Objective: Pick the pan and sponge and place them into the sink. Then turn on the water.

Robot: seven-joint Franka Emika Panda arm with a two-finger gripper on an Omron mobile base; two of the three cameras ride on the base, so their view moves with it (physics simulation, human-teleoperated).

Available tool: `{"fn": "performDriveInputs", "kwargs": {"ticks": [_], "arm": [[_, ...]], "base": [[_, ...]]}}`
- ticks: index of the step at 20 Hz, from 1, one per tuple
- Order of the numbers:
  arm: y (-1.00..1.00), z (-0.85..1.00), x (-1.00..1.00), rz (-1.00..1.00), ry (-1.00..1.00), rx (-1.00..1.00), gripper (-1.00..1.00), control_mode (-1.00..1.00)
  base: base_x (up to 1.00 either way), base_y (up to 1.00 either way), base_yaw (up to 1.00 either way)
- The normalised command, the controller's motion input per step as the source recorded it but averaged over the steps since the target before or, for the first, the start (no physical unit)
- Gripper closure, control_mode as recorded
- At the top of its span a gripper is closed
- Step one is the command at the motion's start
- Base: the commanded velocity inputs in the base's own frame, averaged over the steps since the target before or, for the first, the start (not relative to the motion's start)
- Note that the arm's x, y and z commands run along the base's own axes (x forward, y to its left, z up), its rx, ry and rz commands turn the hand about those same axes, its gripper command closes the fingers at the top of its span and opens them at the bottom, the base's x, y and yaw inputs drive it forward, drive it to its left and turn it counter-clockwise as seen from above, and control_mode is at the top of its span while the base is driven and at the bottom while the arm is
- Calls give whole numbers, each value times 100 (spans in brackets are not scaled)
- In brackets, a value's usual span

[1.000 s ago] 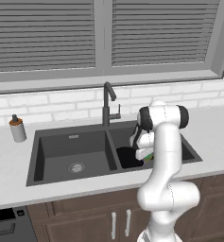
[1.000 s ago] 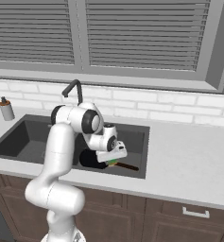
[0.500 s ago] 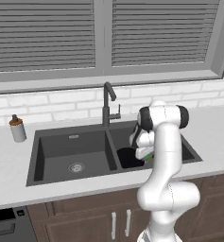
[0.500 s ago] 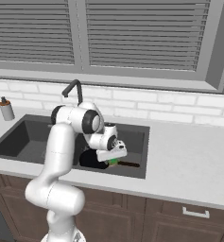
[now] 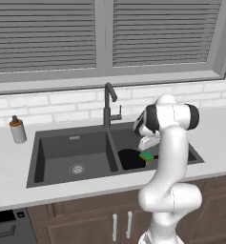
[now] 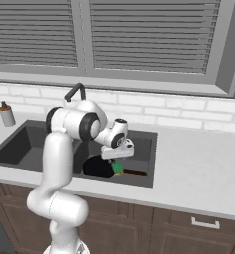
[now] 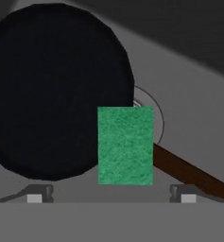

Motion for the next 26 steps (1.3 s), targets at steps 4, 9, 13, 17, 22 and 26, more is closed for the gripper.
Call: {"fn": "performDriveInputs", "kwargs": {"ticks": [4,9,13,17,22,26], "arm": [[2,94,-34,0,-9,8,-100,-100],[0,96,-37,-1,-5,1,-100,-100],[8,72,-52,-3,-10,-7,-100,-100],[2,47,-39,-2,-6,-6,-100,-100],[0,3,-5,0,-1,0,-100,-100],[0,0,0,0,0,0,-100,-100]], "base": [[0,0,0],[0,0,0],[0,0,0],[0,0,0],[0,0,0],[0,0,0]]}}
